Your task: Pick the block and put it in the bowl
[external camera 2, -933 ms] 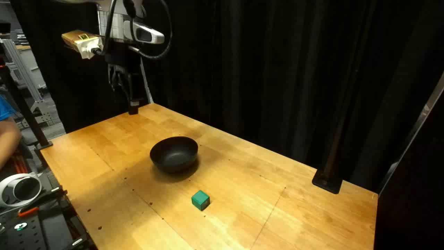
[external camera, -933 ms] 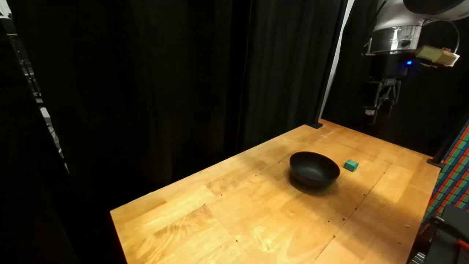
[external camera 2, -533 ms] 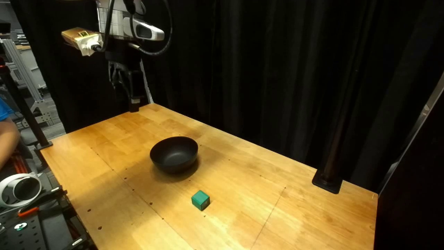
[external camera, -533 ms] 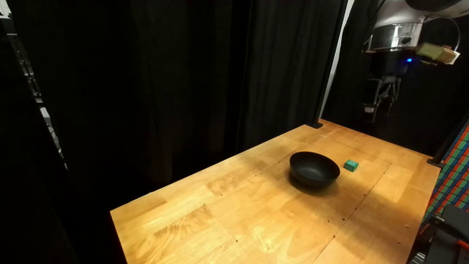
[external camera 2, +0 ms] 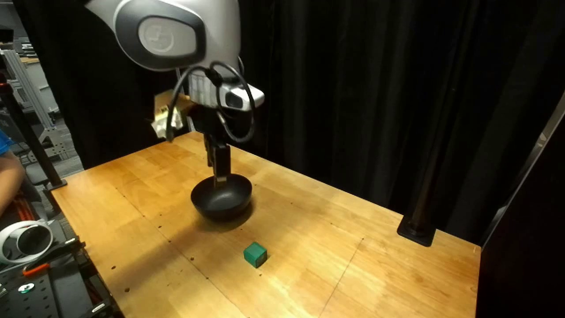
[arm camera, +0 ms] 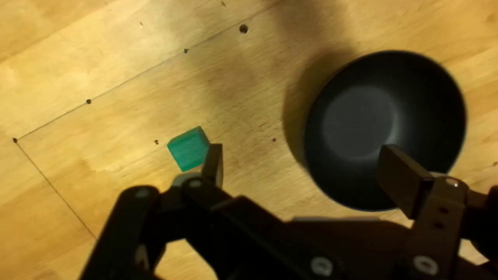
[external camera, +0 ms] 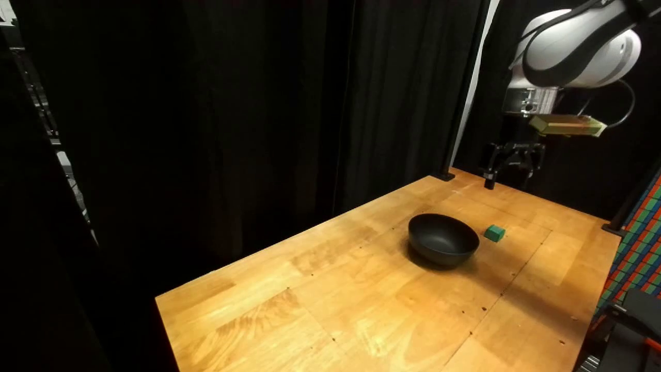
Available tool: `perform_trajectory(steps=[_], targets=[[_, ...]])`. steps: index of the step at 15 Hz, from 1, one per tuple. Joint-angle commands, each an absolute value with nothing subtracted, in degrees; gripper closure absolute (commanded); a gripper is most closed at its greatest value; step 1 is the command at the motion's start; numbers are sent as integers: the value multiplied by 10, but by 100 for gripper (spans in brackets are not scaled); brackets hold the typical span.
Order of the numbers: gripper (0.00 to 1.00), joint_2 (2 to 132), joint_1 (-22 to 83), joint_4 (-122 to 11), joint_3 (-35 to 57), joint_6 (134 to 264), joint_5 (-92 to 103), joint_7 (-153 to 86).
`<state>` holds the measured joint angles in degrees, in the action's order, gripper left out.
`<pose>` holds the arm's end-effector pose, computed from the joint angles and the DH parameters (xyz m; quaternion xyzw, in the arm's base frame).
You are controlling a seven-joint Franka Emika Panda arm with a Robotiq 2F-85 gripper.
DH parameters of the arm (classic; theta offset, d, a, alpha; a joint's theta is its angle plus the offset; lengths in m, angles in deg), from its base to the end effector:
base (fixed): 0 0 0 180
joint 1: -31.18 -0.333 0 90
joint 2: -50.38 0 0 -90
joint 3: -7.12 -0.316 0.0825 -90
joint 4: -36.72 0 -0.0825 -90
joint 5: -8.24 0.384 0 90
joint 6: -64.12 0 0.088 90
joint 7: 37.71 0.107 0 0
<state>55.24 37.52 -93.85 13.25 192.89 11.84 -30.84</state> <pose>0.5006 -0.1089 0.3090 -0.9802 0.1884 0.0567 0.0216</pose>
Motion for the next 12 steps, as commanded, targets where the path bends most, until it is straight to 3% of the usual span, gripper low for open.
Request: perform_trajectory(steps=[1,12], targets=[[0,679,397,-856,157,1972,145,-258],[0,878,408,-739,196,1973,228,-40]])
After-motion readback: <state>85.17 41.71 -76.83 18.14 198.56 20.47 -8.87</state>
